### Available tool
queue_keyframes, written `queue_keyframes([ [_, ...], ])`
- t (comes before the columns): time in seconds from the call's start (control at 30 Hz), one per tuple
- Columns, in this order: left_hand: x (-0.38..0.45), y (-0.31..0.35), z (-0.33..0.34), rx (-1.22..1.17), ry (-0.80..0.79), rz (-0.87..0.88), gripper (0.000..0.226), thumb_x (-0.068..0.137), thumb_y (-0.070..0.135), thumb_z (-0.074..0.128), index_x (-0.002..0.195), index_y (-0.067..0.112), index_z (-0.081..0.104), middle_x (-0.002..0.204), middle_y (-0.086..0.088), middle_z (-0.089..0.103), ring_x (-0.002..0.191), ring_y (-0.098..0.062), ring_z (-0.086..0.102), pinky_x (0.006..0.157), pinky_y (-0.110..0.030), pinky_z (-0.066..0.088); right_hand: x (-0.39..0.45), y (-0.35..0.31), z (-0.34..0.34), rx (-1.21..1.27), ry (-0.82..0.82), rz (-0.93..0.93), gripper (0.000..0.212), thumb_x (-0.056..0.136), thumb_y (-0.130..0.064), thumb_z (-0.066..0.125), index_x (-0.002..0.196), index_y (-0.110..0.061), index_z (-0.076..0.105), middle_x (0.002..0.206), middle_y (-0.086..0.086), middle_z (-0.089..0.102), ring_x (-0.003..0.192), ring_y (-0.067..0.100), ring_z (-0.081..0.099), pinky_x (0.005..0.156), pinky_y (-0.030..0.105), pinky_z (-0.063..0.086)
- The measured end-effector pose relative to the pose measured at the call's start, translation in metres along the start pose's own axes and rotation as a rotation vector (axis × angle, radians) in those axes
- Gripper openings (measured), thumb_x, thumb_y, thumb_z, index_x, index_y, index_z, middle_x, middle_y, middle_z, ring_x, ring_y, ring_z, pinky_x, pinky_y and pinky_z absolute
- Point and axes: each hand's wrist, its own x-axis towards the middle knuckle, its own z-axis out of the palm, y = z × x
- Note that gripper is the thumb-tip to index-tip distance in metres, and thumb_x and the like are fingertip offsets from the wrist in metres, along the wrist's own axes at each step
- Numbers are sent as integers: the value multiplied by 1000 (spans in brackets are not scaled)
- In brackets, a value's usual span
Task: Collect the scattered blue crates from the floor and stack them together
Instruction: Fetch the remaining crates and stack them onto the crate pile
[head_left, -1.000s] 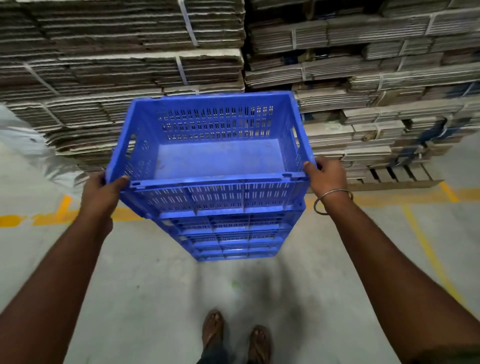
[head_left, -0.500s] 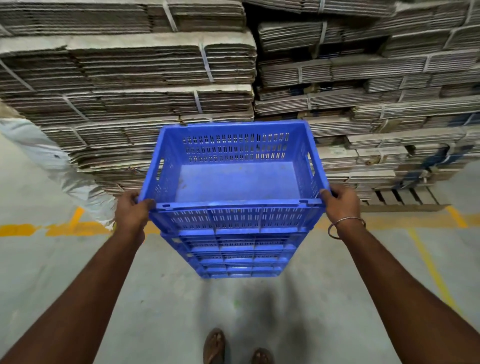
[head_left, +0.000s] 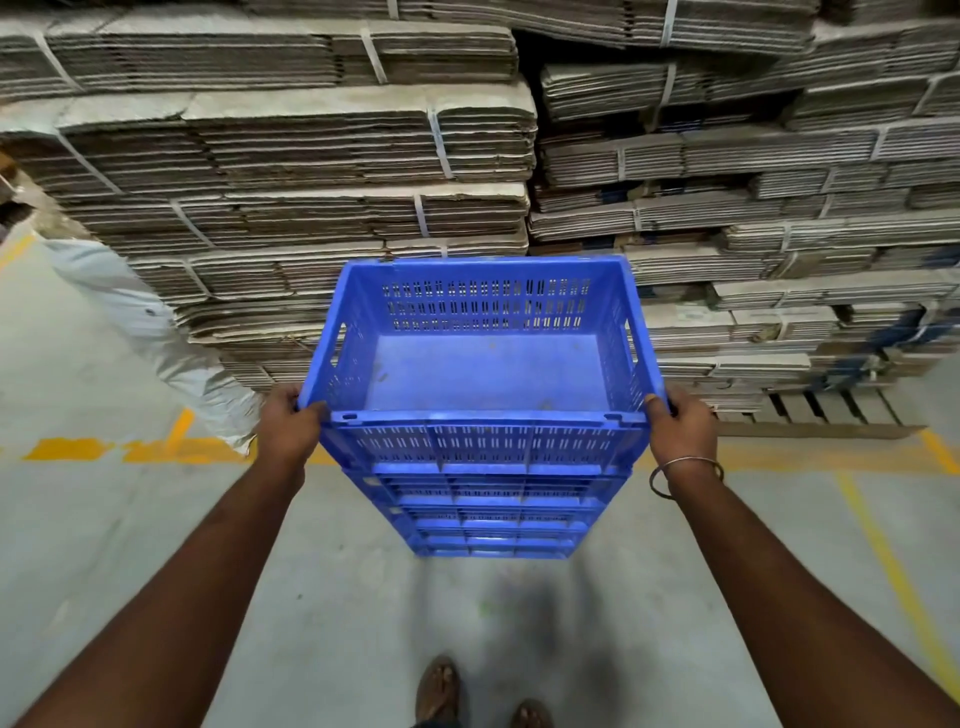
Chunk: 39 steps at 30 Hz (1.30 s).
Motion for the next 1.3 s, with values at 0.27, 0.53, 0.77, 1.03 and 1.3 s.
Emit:
queue_keyframes([
  [0.27, -3, -8, 0, 213, 14, 92, 26, 93, 23, 58, 117, 13, 57, 108, -8, 64, 96, -29, 60, 79, -40, 47, -3, -5, 3, -74, 21, 10, 22, 98, -20, 47, 84, -6, 58, 76, 14, 59, 70, 32, 56, 61, 31, 34],
  [0.53, -13, 5, -3, 490, -39, 282, 32, 93, 14, 56, 125, 8, 52, 117, -20, 61, 103, -42, 60, 76, -43, 46, -4, 2, 2, -389, -94, -69, 42, 98, -33, 38, 127, -5, 51, 132, 20, 54, 121, 38, 51, 96, 44, 46],
  [0.77, -49, -9, 15, 974, -387, 804, 67, 82, 14, 57, 147, 22, 43, 161, -8, 28, 148, -35, 25, 114, -59, 28, -71, -3, 19, -658, -106, -250, 64, 96, -37, 50, 154, -26, 24, 164, 6, 10, 149, 38, 5, 111, 55, 28],
  [1.03, -56, 11, 51, 961, -621, 926, 68, 97, 42, 44, 157, 31, 15, 166, 2, 8, 153, -24, 8, 121, -49, 14, -73, -9, 1, -564, -180, -152, 64, 97, -42, 50, 153, -32, 23, 164, 3, 9, 151, 26, 8, 116, 50, 23],
  [1.3, -78, 29, 90, 907, -774, 1052, 71, 97, 45, 45, 158, 30, 12, 166, 0, 8, 153, -23, 8, 121, -47, 13, -86, -12, -24, -467, -194, -104, 63, 95, -38, 55, 152, -28, 30, 163, 1, 15, 150, 21, 15, 115, 41, 28],
])
